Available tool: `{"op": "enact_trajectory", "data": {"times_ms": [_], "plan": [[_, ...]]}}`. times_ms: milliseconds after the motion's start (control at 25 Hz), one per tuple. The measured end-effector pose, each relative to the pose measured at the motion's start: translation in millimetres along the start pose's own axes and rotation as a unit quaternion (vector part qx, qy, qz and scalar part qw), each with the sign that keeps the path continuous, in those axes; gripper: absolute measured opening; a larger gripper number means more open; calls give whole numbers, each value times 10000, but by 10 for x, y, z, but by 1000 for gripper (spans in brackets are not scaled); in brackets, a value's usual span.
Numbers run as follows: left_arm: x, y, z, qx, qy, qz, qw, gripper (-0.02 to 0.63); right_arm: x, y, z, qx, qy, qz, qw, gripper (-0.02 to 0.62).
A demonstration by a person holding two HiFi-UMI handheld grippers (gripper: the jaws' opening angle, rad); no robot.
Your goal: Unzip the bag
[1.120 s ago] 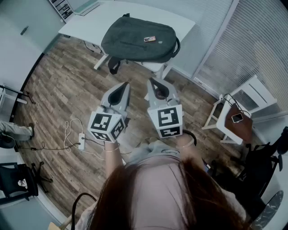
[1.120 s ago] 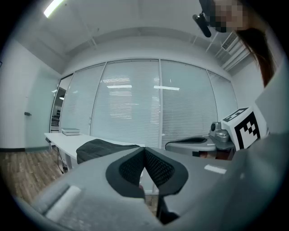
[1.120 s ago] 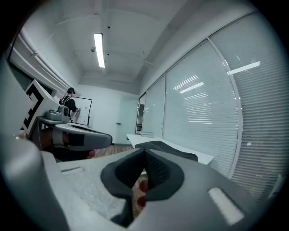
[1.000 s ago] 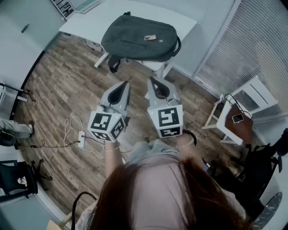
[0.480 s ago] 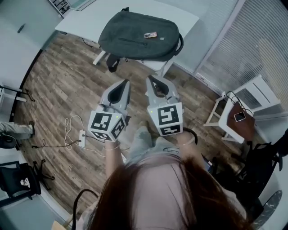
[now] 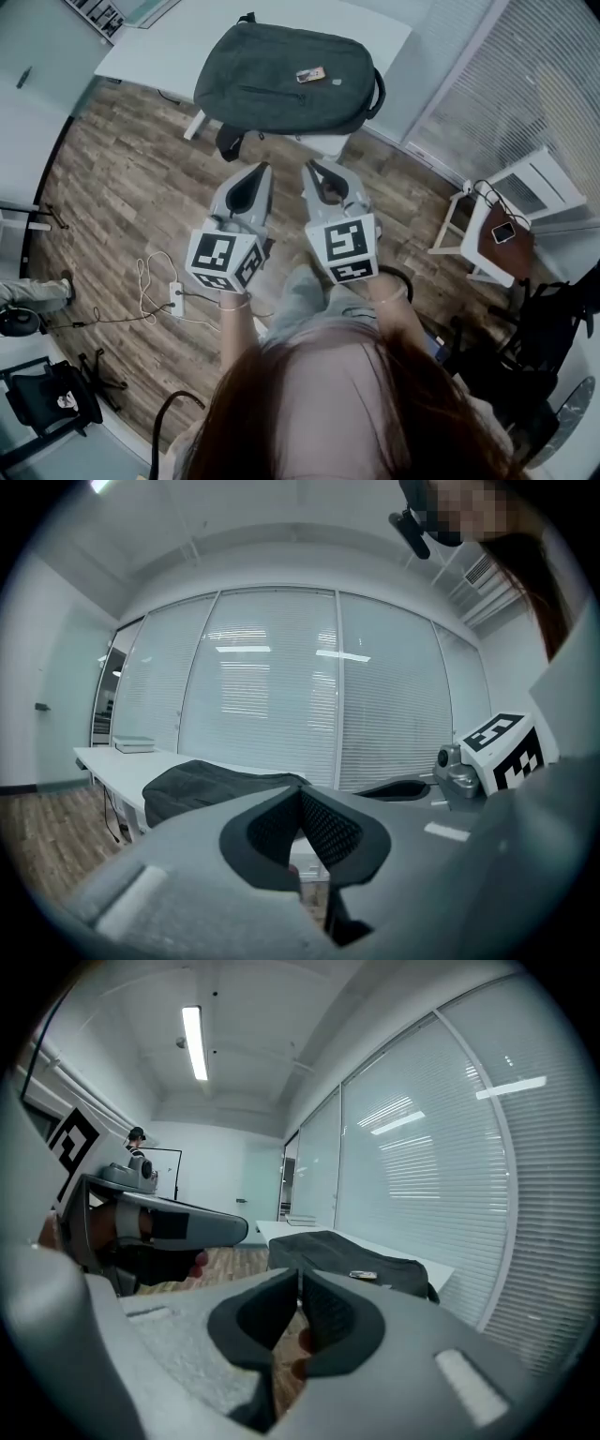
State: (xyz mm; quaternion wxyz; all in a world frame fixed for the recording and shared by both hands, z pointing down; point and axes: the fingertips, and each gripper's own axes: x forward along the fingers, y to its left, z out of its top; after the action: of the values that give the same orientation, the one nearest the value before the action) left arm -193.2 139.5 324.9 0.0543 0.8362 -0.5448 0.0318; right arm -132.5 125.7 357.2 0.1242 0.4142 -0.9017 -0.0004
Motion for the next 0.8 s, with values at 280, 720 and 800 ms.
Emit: {"op": "enact_trajectory", "data": {"times_ms": [280, 720, 800], "plan": [[222, 198, -150, -103, 53, -211, 9997, 8, 322, -12, -144, -23, 223, -162, 9996, 21], [618, 457, -396, -136, 201, -551, 9982, 9, 787, -143, -455, 92, 691, -464, 9965, 42], [693, 512, -435, -159, 226, -592, 9979, 9, 874, -149, -507, 133, 748, -483, 9959, 43]]}}
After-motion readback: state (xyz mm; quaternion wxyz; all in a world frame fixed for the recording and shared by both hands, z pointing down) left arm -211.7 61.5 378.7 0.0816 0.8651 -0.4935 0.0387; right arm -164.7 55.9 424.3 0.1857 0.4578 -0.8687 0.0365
